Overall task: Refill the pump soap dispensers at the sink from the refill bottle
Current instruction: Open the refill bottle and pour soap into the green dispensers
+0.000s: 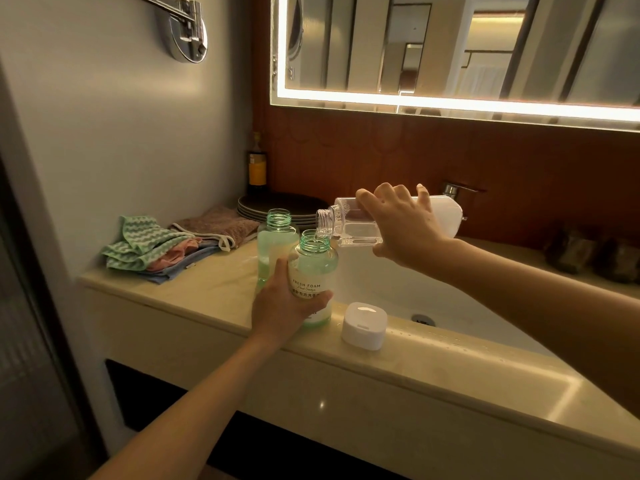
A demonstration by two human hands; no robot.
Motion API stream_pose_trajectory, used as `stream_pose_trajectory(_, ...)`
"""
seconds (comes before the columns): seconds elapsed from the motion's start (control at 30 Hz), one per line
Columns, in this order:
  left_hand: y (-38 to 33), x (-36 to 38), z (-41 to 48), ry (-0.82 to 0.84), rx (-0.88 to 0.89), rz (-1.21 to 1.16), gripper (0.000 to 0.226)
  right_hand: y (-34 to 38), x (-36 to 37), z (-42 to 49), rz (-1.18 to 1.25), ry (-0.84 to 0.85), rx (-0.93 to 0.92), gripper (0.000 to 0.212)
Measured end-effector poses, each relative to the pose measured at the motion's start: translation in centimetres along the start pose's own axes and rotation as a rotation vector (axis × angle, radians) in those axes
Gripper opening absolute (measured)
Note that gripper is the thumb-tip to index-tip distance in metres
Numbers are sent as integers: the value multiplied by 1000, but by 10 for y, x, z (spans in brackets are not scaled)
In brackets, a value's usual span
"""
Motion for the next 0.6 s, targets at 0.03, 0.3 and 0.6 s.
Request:
stream_pose_trajectory(0.03, 0, 0, 0, 1, 0, 0, 76, 0, -1, 0, -2, 2, 0, 78)
stream_pose_trajectory(0.3, 0, 0, 0, 2, -12, 1, 76, 1, 0, 1, -7, 9, 7, 78)
stream_pose_trajectory(0.6, -1, 1, 0, 10, -26, -4, 77, 0, 1, 1, -20, 5, 2, 79)
Point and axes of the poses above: each hand's wrist, its own z-axis towards the middle knuckle, its own x-axis out of the palm, y = z × x, the point moved 1 cm from there along z, towards the middle knuckle, and after that the axes turned 10 degrees about z, right-handed, at the moved point
